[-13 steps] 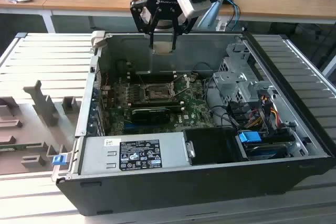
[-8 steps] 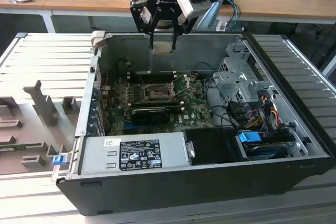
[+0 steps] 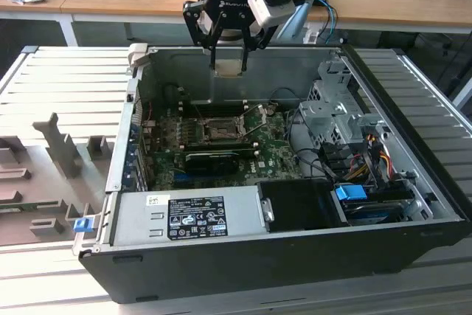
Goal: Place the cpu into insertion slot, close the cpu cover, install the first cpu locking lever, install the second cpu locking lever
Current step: 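Place the cpu into insertion slot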
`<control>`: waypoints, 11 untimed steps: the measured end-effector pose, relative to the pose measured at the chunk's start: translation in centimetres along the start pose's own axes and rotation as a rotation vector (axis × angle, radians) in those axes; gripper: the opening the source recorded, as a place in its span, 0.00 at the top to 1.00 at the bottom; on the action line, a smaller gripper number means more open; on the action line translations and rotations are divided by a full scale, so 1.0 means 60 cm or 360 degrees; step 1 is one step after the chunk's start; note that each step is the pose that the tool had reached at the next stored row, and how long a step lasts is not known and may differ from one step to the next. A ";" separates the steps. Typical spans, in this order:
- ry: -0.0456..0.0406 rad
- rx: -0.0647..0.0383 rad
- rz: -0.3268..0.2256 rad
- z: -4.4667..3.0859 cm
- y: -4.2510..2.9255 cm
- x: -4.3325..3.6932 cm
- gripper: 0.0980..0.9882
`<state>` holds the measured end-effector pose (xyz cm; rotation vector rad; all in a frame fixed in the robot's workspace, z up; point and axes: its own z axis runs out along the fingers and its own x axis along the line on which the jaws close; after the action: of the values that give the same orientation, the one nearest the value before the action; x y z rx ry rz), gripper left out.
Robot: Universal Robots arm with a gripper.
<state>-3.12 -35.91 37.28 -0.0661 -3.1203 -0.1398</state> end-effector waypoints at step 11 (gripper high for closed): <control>-0.0005 -0.0001 0.0058 0.001 0.000 0.000 0.52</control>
<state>-3.12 -35.91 37.21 -0.1228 -3.1202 -0.1404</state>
